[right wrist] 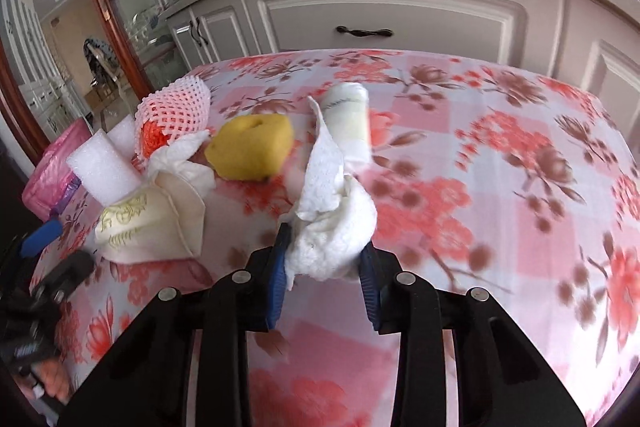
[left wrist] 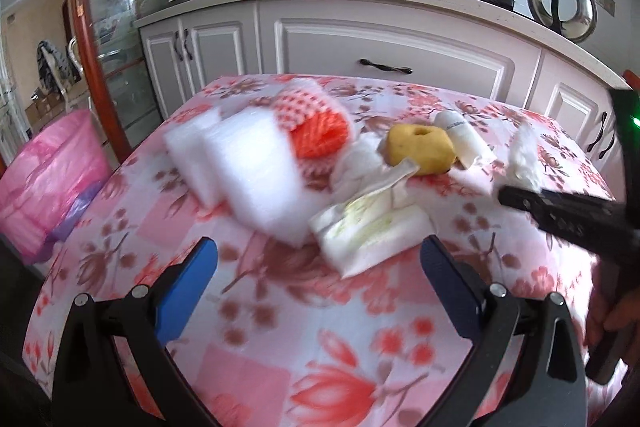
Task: Collect trash
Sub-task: 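Grasp the white crumpled tissue with the right gripper while the left gripper grasps a white paper cup, then carry the tissue and white paper cup over the pink bin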
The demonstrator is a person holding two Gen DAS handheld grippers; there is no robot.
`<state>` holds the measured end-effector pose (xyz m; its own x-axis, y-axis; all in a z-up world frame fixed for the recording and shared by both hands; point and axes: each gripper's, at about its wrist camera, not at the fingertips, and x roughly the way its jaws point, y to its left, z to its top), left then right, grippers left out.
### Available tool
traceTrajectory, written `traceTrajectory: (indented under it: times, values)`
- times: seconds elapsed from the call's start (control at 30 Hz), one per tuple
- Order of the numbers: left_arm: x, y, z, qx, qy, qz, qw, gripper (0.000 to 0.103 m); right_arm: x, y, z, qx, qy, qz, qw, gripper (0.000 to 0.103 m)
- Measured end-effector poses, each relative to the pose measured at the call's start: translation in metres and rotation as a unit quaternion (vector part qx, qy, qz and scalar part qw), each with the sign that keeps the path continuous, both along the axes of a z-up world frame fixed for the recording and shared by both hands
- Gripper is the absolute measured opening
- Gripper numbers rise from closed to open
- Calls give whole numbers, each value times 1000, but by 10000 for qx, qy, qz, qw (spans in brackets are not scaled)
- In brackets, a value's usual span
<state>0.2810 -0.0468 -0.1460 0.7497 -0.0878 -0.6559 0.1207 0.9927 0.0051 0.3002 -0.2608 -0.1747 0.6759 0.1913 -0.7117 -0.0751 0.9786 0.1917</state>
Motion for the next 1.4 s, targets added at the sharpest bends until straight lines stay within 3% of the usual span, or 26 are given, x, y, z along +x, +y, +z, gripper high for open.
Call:
traceTrajectory:
  times: [0.23,0.3,0.47,0.6,0.77,0.93,1.03,1.1,1.2,1.4]
  values:
    - [28,-25,1,-36,-2,-137,9999,98,-15,-15,8,10,-142,-43,9999,32]
    - [29,-31,3,-208,109,-274,9993,98,-18,-20,11,66,-186,-88,9998,32]
    - [11,-55,4,-364,238,-841,9955,97,-24,-34,12,165,-229,-205,9994,33]
    - [-7,-75,6,-111,84,-1204,9926,95,-29,-44,11,251,-233,-287,9990,33]
    - [-5,-66,11,252,-248,-732,9967,95,-35,-51,11,336,-248,-394,9984,33]
    - [24,-50,5,413,-132,-549,9976,95,-34,-51,9,343,-224,-380,9984,33]
    - [41,-50,-8,376,194,-679,9968,70,-30,-46,6,338,-184,-351,9986,33]
    - [41,-51,-13,296,346,-744,9962,42,-28,-44,5,320,-172,-330,9988,33]
    - [28,-57,-12,199,341,-956,9946,23,-25,-42,5,332,-165,-315,9988,33]
    - [11,-64,-18,279,271,-975,9945,21,-31,-40,3,332,-141,-287,9989,33]
